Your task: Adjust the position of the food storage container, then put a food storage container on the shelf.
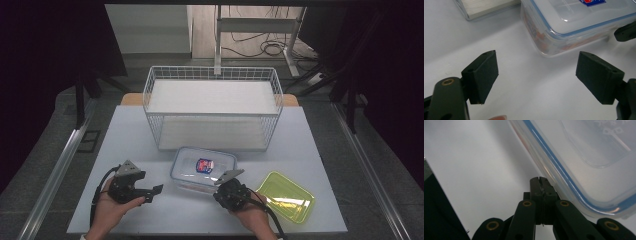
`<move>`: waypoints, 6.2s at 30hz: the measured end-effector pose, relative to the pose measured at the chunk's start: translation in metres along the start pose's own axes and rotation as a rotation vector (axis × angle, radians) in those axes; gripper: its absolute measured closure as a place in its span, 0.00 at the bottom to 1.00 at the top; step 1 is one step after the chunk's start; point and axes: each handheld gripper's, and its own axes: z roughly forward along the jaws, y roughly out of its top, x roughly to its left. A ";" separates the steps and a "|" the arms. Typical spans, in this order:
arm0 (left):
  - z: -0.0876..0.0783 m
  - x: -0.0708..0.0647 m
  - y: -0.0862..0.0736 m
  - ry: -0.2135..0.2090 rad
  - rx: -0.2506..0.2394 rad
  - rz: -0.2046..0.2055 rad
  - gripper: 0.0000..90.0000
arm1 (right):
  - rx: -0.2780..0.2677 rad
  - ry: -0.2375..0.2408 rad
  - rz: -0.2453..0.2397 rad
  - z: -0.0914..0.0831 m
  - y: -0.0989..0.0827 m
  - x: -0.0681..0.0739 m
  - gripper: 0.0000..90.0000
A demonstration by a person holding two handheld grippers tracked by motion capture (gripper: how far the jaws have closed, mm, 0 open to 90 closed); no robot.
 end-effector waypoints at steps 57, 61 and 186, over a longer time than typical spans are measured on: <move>0.001 -0.005 0.004 -0.010 -0.005 -0.019 0.17 | -0.213 -0.042 0.215 -0.067 -0.005 -0.035 0.30; 0.001 -0.005 0.003 -0.015 -0.004 -0.022 0.16 | -0.211 -0.037 0.229 -0.067 -0.005 -0.038 0.28; 0.081 0.018 0.047 -0.349 0.022 -0.276 0.34 | -0.076 0.215 0.591 -0.003 0.027 -0.120 0.19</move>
